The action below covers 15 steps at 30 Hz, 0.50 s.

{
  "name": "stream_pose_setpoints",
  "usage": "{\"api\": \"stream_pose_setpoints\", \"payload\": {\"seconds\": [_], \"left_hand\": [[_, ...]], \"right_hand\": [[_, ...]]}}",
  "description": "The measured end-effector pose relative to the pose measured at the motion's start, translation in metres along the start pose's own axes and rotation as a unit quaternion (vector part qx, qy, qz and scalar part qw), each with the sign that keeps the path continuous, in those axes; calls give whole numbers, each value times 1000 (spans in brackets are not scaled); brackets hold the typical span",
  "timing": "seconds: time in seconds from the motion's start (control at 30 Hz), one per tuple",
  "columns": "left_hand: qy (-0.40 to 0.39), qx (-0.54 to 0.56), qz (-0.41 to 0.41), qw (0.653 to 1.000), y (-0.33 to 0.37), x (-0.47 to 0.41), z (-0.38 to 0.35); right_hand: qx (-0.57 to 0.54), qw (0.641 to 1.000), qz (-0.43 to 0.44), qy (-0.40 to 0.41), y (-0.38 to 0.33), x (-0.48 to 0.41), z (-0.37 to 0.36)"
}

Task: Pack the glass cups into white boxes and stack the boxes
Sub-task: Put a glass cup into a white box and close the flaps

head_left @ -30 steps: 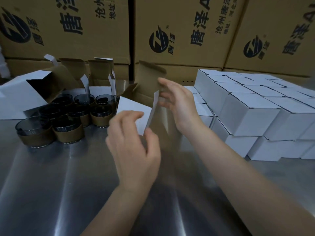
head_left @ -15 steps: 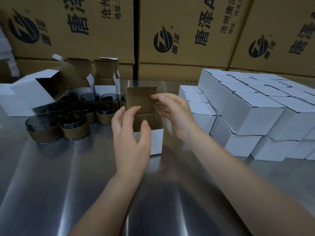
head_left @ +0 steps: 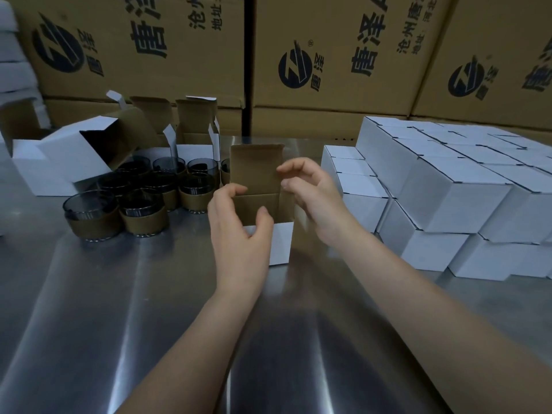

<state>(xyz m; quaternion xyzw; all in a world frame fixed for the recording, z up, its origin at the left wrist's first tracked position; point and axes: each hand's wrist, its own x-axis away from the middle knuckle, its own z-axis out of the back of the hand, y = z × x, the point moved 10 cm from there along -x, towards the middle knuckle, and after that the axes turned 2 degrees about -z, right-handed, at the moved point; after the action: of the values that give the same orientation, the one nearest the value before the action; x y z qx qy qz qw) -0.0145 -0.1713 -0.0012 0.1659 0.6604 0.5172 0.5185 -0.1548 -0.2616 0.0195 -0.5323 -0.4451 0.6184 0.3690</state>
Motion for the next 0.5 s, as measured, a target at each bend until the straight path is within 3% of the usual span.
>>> {"api": "stream_pose_setpoints", "payload": {"seconds": [0.5], "left_hand": [[30,130,68,989,-22,-3,4]], "right_hand": [[-39,996,-82,16,24,0,8]]}}
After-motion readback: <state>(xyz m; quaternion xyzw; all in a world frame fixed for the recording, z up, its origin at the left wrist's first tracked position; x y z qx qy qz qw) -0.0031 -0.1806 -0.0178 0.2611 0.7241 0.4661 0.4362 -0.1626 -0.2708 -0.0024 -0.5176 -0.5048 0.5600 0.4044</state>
